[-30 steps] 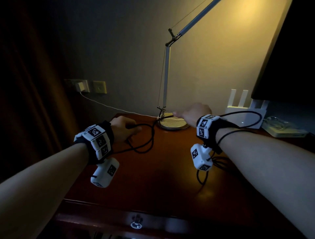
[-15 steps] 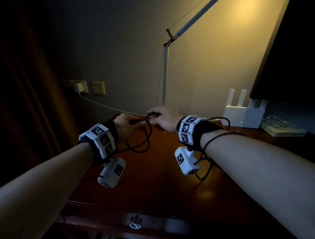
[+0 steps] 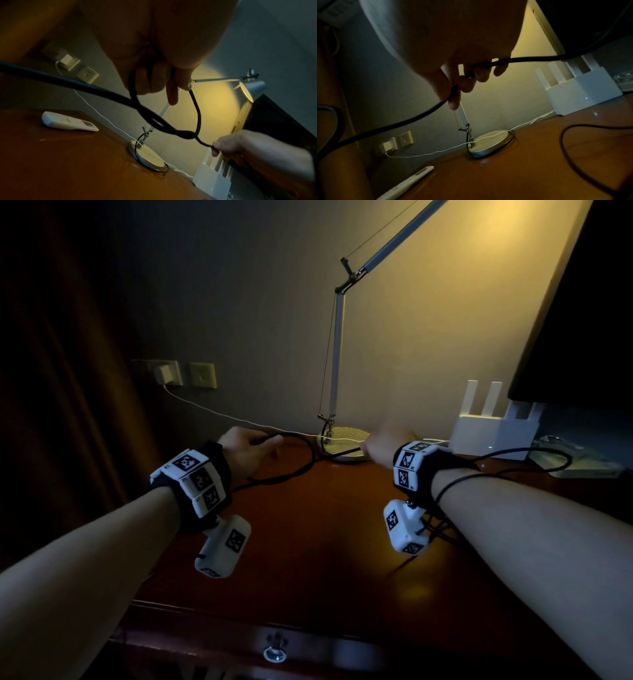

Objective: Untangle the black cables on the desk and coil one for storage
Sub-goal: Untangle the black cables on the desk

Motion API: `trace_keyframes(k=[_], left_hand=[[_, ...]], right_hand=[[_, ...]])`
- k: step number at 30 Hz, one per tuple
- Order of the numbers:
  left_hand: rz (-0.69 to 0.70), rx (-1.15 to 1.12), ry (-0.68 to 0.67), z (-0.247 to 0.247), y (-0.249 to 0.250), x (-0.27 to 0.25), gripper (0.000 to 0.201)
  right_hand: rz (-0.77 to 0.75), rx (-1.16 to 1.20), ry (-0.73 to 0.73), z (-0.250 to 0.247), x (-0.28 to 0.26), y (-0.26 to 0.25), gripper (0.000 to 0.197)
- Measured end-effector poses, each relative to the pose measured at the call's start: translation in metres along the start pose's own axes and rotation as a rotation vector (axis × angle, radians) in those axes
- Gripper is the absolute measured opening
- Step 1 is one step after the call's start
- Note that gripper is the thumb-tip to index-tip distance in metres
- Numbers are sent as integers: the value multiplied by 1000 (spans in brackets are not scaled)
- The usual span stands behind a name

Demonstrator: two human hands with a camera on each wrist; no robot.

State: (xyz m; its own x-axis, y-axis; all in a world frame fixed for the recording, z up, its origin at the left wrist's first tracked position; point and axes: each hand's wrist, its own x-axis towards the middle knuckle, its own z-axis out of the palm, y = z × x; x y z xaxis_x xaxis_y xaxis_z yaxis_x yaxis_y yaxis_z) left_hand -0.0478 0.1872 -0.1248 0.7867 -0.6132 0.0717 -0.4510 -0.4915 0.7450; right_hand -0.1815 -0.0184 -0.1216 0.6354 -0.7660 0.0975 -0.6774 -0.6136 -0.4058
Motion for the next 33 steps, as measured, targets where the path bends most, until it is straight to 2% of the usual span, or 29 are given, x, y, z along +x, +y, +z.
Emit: trace_keyframes(k=[2, 4, 7, 9, 12, 15, 17, 19, 21, 22, 24, 26, 29, 31, 33], left_hand=[[4, 14, -19, 3, 1, 0, 33], [27, 51, -59, 4, 4, 0, 31], [59, 77, -77, 6, 12, 0, 30], [63, 73, -78, 9, 16, 1, 28], [75, 55, -115, 11, 21, 1, 27], [108, 69, -84, 9, 21, 1, 33], [94, 71, -13, 10, 19, 1, 36], [84, 119, 107, 10, 18, -1, 42], [176, 344, 174, 8, 19, -3, 52], [223, 464, 133, 8, 22, -5, 49], [257, 539, -29, 10, 26, -7, 38], [271, 498, -91, 13, 29, -9, 28], [259, 441, -38, 15, 29, -11, 29], [183, 353, 38, 8, 27, -9, 24], [95, 242, 162, -4, 22, -4, 16]], right_hand=[[-42, 35, -61, -1, 1, 0, 19], [-97, 175, -107, -3, -3, -4, 27], [-216, 323, -155, -7, -14, -22, 20], [-306, 332, -187, -6, -16, -36, 20], [-373, 352, -251, -3, -22, -51, 40], [-412, 304, -336, 2, -27, -56, 32], [-389, 319, -326, 5, -25, -54, 29], [-341, 369, -308, 6, -22, -52, 36], [-299, 414, -295, 6, -21, -52, 33], [-290, 444, -290, 6, -22, -53, 31], [-292, 497, -278, 6, -23, -57, 34], [-322, 518, -282, 6, -25, -61, 36], [-316, 541, -303, 8, -26, -64, 40], [-259, 621, -292, 11, -20, -60, 46], [-150, 678, -271, 10, -15, -53, 40]])
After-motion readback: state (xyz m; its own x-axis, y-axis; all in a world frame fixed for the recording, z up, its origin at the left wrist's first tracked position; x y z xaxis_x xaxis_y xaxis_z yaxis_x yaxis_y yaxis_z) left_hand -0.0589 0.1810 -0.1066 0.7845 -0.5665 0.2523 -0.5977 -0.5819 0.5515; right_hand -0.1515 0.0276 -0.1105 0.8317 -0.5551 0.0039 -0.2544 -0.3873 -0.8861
